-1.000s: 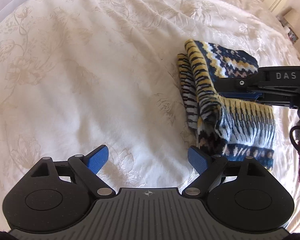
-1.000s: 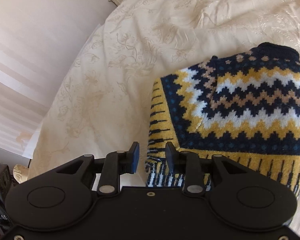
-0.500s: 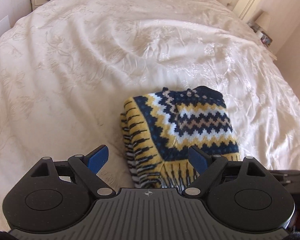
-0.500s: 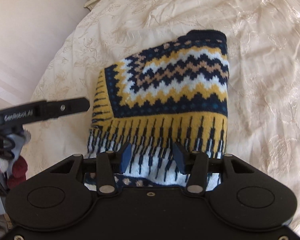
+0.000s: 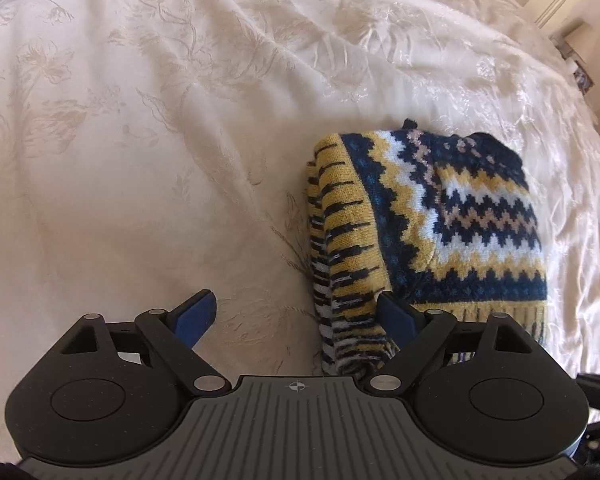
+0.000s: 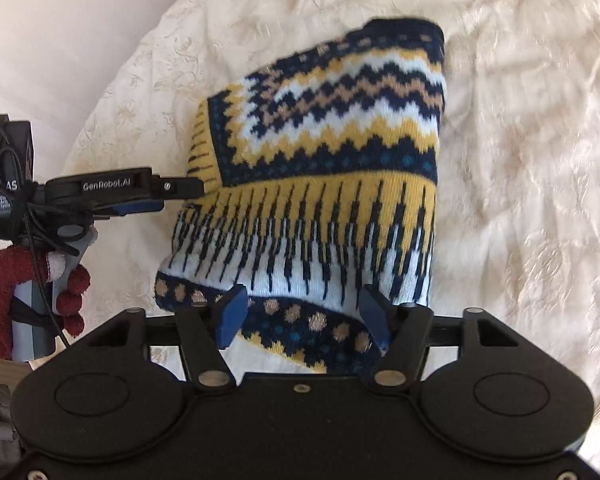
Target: Fold small clothes
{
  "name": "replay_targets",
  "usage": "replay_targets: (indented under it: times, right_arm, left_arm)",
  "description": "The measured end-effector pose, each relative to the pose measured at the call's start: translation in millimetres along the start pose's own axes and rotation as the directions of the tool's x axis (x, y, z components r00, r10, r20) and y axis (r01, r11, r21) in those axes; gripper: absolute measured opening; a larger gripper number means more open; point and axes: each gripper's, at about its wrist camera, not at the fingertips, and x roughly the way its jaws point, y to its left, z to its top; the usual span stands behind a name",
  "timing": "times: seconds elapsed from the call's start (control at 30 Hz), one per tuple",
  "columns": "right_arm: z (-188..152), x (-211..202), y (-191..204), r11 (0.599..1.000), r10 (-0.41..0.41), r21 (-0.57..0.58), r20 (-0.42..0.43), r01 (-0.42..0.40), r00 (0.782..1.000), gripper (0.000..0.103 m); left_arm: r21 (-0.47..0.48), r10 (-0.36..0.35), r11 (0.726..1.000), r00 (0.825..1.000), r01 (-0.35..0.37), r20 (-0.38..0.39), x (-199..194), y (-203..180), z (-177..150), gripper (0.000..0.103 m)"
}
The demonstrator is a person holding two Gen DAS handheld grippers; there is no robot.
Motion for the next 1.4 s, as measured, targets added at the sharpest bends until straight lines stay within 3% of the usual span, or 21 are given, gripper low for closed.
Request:
replay_targets:
  times: [0.23,0.57,0.7,0.83,0.93,1.4]
  right_arm:
    - [45,-12,-16,0.999,-0.033,0.007,0.125,0.032,0.992,0.07]
    - [81,16,-53,0.993,-0.059,0.104,0.132,0.045,0.99,0.076]
    - [86,27,-69,0.987,-0.093,0.141,0.114,0.077,0.989,0.076]
    - [90,39,-89,0.979,-0.12,0.175,0.089,0.103,0.989,0.089]
    - [91,43,-96,0.976,-0.116,0.193,0.076,0.099,0.99,0.092]
    - [79,34,-95,0.971,-0.096,0.227,0.091,0.074,0.991,0.094]
  left_arm:
    - [0.07,-0.062,0.996,0.997,0.058,0.056,-38,-25,-23,0.088]
    - [0.01,-0.089,0.996,0.993,0.09,-0.08,-7,-32,-52,0.088]
    - [-0.028,-0.054,0.998,0.99,0.05,-0.131,9,-27,-51,0.088]
    - [-0.058,-0.022,0.998,0.985,0.012,-0.17,20,-20,-51,0.088]
    - [-0.052,-0.019,0.999,0.984,0.01,-0.179,22,-19,-51,0.088]
    - [-0.045,-0.016,0.999,0.982,0.007,-0.186,21,-24,-46,0.088]
